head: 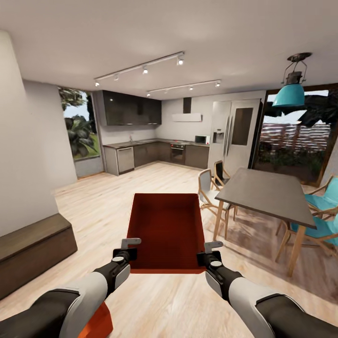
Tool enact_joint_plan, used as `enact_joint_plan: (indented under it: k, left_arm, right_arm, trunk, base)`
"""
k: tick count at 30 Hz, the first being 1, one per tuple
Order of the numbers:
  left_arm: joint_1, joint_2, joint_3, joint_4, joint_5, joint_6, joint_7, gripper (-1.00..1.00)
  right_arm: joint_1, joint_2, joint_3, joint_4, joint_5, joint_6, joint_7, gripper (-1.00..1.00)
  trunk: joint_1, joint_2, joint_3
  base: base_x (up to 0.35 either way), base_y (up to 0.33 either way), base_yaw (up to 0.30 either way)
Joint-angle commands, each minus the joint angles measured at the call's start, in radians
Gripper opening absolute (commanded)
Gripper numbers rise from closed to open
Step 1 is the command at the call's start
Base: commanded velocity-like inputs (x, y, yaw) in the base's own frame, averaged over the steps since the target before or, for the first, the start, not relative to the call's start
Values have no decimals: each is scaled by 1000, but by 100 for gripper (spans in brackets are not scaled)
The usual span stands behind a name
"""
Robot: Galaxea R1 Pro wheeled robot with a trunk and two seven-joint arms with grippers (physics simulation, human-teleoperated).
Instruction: Move the two storage containers from the living room to the garage. In the garage, place one container on the floor and stack the other container on top of it (either order is fine).
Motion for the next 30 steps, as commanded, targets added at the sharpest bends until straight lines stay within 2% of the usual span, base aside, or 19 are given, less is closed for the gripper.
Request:
enact_joint_plan:
  k: [1, 30]
  left_arm:
    - [-1, -4, 23, -2, 2, -15, 17, -100]
    - [-1, -4, 23, -2, 2, -15, 17, -100]
  right_arm:
    - [-1, 4, -9, 6, -26, -6, -8, -100]
    - [-1, 4, -9, 6, -26, -6, -7, -100]
  trunk:
    - [0, -1, -1]
    - [0, -1, -1]
  base:
    - [0, 0, -289]
    - [0, 0, -288]
